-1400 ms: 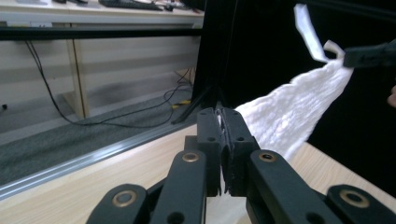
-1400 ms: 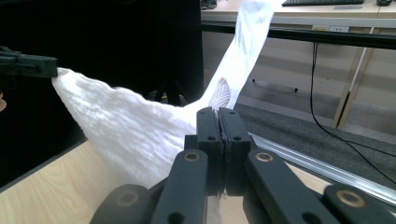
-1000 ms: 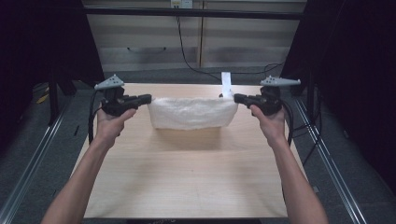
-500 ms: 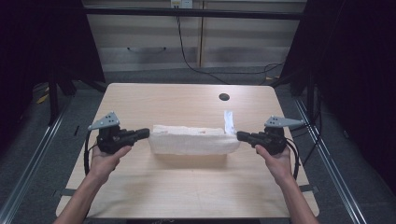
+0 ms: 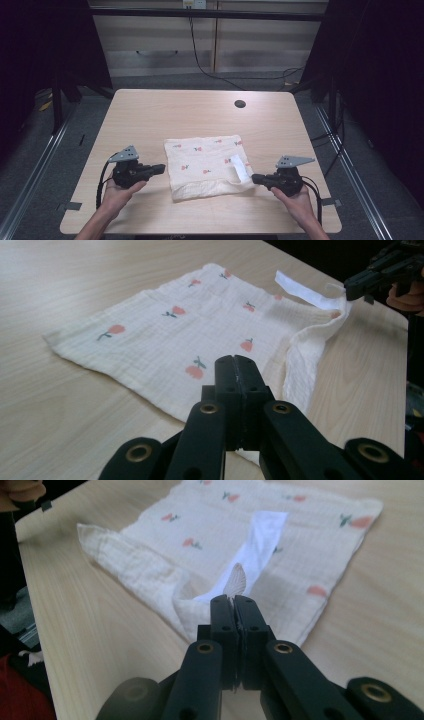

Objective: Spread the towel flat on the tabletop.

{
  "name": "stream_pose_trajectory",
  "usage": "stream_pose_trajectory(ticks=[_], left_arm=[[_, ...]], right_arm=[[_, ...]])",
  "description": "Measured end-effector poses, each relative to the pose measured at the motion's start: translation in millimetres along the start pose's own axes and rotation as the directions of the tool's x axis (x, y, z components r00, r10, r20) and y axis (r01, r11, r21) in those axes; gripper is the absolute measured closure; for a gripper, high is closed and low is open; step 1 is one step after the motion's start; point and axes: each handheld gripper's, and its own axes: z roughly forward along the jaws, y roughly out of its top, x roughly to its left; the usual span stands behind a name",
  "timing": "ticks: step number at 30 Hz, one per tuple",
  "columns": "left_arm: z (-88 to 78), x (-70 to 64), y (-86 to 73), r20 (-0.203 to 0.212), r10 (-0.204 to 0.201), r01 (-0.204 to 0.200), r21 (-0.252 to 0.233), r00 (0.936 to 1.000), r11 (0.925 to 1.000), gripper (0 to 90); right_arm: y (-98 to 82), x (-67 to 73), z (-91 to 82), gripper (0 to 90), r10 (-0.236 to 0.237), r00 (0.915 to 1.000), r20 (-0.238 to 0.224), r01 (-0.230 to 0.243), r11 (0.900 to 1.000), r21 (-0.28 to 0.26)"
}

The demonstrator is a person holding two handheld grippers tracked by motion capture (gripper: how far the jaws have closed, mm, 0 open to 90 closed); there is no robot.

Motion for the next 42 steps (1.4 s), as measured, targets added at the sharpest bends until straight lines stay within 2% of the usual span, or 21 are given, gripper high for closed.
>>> stream_pose_trajectory(ticks=[2,8,12,14,16,19,21,23,26,28,32,36,39,42], left_arm=[[5.9,-1.6,-2.8,0.012,-0.001,0.001,0.019,0.9999,0.9998,88.1],[25.1,-7.7,-13.9,0.032,0.016,-0.02,0.104,0.9993,0.9944,86.3],[28.2,-8.2,-15.2,0.025,0.023,-0.026,0.117,0.9994,0.9928,84.2],[27.1,-6.8,-15.5,0.023,0.014,-0.016,0.112,0.9996,0.9936,82.7],[25.9,-5.1,-16.1,0.016,0.0,-0.002,0.107,0.9999,0.9943,80.9],[25.1,-1.6,-15.7,0.005,-0.019,0.018,0.106,0.9998,0.9942,76.9],[25.2,0.0,-13.9,-0.008,-0.02,0.021,0.102,0.9998,0.9946,74.8],[26.1,1.2,-9.7,-0.016,-0.02,0.022,0.098,0.9997,0.995,72.5],[29.3,3.2,-1.0,-0.019,-0.023,0.024,0.093,0.9996,0.9953,71.9],[32.4,5.7,4.7,-0.022,-0.022,0.024,0.086,0.9995,0.996,73.2],[44.8,12.7,8.5,-0.023,-0.023,0.025,0.109,0.9995,0.9938,73.6],[55.9,13.5,1.6,-0.022,-0.012,0.016,0.152,0.9997,0.9882,73.4],[59.1,14.8,-0.8,-0.034,0.011,-0.005,0.17,0.9994,0.9855,73.9],[62.6,17.4,-5.7,-0.05,0.018,-0.008,0.193,0.9986,0.9811,74.0]], right_arm=[[-7.3,2.1,2.5,88.0,0.0,1.0,-0.002,0.0,1.0,0.023],[-18.5,6.5,-2.6,86.3,0.006,1.0,0.002,-0.006,0.999,0.039],[-29.0,9.9,-4.7,82.8,0.012,0.9999,0.003,-0.012,0.998,0.054],[-31.8,12.6,-7.6,79.1,0.014,0.9999,-0.001,-0.014,0.998,0.055],[-33.0,15.6,-12.4,74.2,0.014,0.9999,-0.005,-0.014,0.999,0.046],[-28.8,15.3,-24.0,69.1,0.021,0.9998,0.004,-0.021,1.0,0.0],[-21.3,10.3,-31.1,66.8,0.021,0.9997,0.009,-0.021,0.999,-0.044],[-10.5,2.4,-31.7,68.9,0.02,0.9995,0.026,-0.019,0.998,-0.065],[9.3,-10.1,-15.1,73.6,-0.015,0.9991,0.04,0.017,0.999,-0.045],[22.2,-17.3,1.7,75.5,-0.032,0.9989,0.036,0.033,0.999,-0.031],[38.2,-28.1,40.3,77.4,-0.05,0.9985,0.023,0.05,0.999,0.016],[37.9,-35.7,70.0,78.0,-0.039,0.999,0.021,0.038,0.997,0.068],[33.5,-38.6,77.8,77.9,-0.034,0.9991,0.025,0.032,0.995,0.09],[28.8,-39.9,79.5,77.8,-0.028,0.999,0.035,0.024,0.993,0.112]])
